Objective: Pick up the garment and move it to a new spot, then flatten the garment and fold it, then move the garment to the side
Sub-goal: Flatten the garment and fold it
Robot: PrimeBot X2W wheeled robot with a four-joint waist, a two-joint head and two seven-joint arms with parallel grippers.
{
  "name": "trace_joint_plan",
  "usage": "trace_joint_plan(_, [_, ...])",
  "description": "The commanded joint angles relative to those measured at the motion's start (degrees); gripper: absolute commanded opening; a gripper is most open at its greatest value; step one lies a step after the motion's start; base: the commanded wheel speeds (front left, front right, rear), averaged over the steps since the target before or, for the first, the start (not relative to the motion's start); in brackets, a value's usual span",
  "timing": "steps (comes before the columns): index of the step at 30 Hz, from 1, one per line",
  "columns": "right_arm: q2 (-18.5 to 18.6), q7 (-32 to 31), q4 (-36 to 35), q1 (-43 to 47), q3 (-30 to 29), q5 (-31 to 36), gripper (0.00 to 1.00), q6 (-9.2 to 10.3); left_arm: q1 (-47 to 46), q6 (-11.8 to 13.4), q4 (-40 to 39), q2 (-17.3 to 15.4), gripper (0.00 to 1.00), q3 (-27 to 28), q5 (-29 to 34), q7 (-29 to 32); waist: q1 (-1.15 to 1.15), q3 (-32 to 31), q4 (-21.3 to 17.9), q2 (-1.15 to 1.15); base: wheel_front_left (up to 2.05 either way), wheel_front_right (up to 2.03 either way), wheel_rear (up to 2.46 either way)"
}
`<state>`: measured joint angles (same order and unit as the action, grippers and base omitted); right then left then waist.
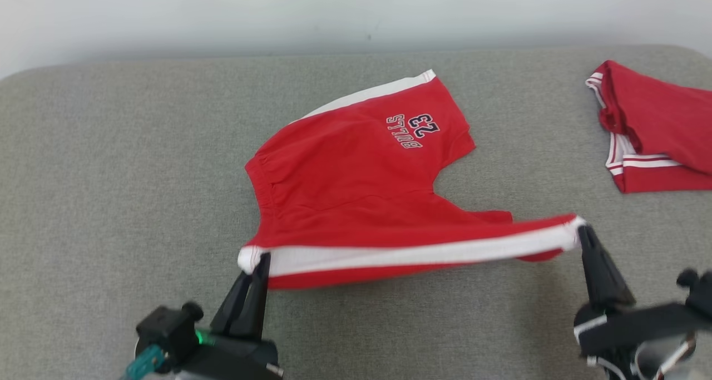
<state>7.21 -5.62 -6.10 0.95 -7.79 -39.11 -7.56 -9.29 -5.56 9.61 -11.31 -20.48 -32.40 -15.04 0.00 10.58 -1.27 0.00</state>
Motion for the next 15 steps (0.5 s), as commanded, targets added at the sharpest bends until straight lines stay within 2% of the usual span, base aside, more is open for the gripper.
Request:
trace_joint_plan(1, [0.7,-0.1,0.8,-2.0,-0.2,0.5,0.00,0.18,-1.6,-0.2,0.2,0.4,0.00,0.3,0.1,-0.2,0.00,0.7,0.6,0.00,0.00,0.00,0.00])
trace_joint_plan(6, [3.5,-0.6,6.6,-11.5,0.7,1.0,0.00,0.18,-6.8,-0.8,2.5,1.7,0.00,0.2,1.3,-0.2,0.00,2.8,1.4,0.00,0.00,0.00,0.00])
trace_joint_plan(15, [7.8,-1.0,20.7,-30.7,6.2,3.3,0.00,0.18,-18.3,-1.5,9.2,3.1,0.00,0.5,3.3,-0.2,0.00,6.5,2.9,0.00,0.00,0.00,0.00])
